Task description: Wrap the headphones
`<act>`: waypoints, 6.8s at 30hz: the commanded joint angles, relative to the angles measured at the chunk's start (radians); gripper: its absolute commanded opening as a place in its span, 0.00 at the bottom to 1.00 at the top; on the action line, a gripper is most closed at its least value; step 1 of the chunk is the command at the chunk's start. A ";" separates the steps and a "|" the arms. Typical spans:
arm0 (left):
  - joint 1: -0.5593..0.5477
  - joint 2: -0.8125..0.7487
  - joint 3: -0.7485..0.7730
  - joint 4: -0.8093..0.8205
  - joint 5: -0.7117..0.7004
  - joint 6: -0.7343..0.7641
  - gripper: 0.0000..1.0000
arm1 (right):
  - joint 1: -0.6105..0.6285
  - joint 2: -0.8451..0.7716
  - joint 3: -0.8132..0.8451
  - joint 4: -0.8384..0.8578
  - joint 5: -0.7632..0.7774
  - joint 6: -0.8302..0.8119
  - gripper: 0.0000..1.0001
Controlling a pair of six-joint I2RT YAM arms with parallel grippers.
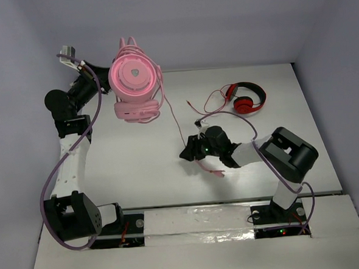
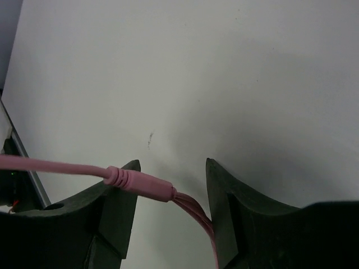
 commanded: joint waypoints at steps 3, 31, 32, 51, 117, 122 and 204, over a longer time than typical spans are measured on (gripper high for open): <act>0.005 -0.011 0.053 0.065 -0.057 -0.071 0.00 | 0.031 0.051 0.023 0.028 0.027 -0.004 0.56; -0.142 -0.100 -0.011 -0.705 -1.185 0.743 0.00 | 0.761 -0.200 0.481 -1.013 0.622 -0.002 0.00; -0.162 -0.092 -0.017 -0.722 -1.215 0.765 0.00 | 0.784 -0.208 0.509 -1.047 0.628 -0.008 0.00; -0.598 0.067 -0.028 -0.983 -1.284 1.019 0.00 | 0.737 -0.423 0.928 -1.469 1.038 -0.249 0.00; -0.310 -0.235 -0.045 -0.326 -0.155 0.467 0.00 | 0.144 -0.593 -0.029 0.028 0.248 -0.027 0.33; -0.310 -0.238 -0.030 -0.396 -0.205 0.507 0.00 | 0.144 -0.591 -0.035 0.013 0.251 -0.028 0.32; -0.649 -0.074 -0.663 -0.372 -1.503 0.610 0.00 | 0.359 -0.045 0.382 0.123 0.570 0.518 0.47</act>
